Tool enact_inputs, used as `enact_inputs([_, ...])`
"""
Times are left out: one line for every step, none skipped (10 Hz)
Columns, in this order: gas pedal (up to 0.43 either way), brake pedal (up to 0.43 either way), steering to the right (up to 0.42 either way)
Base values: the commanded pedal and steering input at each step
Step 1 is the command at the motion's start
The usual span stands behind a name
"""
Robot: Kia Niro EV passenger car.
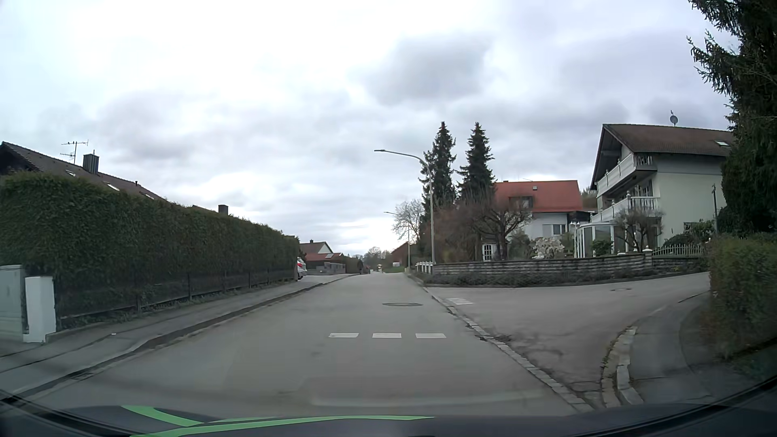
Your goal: Follow the waypoints while adhering to traffic rules and regulations
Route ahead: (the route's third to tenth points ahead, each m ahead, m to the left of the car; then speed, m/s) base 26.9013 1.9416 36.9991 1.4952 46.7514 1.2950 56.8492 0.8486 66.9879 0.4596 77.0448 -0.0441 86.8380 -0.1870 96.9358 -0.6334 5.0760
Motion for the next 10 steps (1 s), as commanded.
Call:
enact_inputs([0.0,0.0,-0.001])
enact_inputs([0.0,0.0,-0.001])
enact_inputs([0.0,0.0,-0.001])
enact_inputs([0.0,0.0,-0.001])
enact_inputs([0.0,0.0,-0.001])
enact_inputs([0.0,0.0,-0.002])
enact_inputs([0.0,0.0,-0.001])
enact_inputs([0.0,0.0,-0.001])
enact_inputs([0.008,0.0,-0.001])
enact_inputs([0.028,0.0,-0.001])
